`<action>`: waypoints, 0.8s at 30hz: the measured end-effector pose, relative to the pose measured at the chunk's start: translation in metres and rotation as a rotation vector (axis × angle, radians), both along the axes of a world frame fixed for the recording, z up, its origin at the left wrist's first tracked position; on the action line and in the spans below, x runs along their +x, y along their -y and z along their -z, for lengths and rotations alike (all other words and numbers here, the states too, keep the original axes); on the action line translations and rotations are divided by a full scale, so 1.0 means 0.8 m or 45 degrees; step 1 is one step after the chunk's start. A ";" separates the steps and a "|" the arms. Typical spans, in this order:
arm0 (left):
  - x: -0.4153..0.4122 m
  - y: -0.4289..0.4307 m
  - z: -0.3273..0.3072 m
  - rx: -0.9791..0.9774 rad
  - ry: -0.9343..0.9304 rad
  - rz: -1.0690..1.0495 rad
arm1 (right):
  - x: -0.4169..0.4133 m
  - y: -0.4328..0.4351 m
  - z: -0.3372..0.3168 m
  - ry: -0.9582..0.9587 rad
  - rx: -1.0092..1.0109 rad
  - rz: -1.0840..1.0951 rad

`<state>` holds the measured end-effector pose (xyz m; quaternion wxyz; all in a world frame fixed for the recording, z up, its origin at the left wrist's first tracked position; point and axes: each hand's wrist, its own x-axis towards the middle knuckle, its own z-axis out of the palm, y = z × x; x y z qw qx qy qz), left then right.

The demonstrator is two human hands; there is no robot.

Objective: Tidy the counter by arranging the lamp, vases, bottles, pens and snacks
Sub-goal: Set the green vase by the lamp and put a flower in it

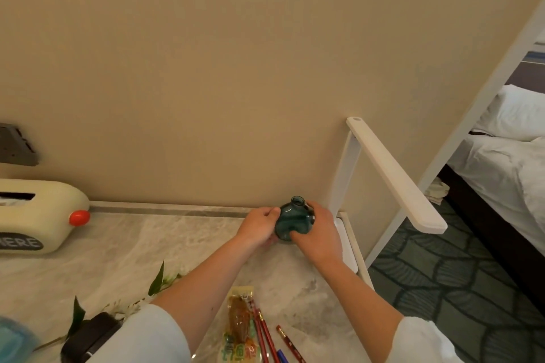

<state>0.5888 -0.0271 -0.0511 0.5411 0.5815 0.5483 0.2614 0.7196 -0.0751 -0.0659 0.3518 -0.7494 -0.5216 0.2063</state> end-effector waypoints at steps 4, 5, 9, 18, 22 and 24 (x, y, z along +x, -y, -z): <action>0.003 -0.005 0.007 0.004 0.001 -0.051 | 0.006 0.003 -0.004 0.105 -0.023 0.020; 0.004 -0.007 0.008 0.005 0.001 -0.061 | 0.008 0.002 -0.005 0.117 -0.030 0.024; 0.003 -0.011 0.013 0.030 -0.003 -0.071 | 0.007 -0.002 -0.004 0.145 -0.033 0.033; 0.005 -0.017 0.014 0.025 -0.024 -0.065 | 0.005 -0.006 -0.002 0.226 -0.045 0.070; 0.005 -0.016 0.013 0.027 -0.011 -0.050 | 0.006 -0.007 -0.002 0.238 -0.054 0.073; 0.003 -0.015 0.012 0.025 -0.020 -0.034 | 0.005 -0.007 -0.003 0.246 -0.060 0.072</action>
